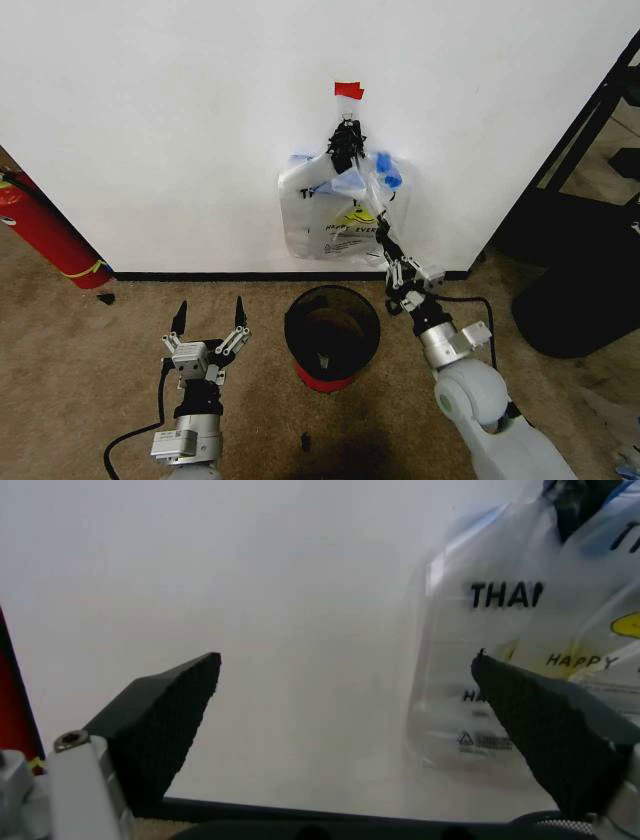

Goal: Pick up the garbage bag from the wall and place it over the trash bin.

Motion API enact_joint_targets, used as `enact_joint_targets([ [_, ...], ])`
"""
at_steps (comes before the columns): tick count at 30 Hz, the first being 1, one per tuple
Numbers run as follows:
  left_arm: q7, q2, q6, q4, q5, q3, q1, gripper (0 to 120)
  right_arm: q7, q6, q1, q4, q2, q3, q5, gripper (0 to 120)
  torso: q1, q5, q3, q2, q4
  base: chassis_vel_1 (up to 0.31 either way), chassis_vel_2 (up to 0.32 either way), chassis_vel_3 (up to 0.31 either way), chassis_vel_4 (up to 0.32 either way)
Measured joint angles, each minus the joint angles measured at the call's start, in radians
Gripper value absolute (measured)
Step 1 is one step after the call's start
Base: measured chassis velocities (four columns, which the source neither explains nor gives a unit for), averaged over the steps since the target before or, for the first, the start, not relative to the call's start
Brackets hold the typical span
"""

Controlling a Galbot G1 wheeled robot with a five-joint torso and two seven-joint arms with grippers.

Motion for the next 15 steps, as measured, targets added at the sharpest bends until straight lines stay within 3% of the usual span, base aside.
enact_joint_targets([
  [15,0.000,0.008,-0.006,0.013,-0.006,0.000,-0.008,99,-0.062,0.073,-0.143,0.047,-0.018,0.053,-0.059,0,0.000,0.0000,0.000,0.000,0.0000,0.000,0.000,0.000,0.000],
])
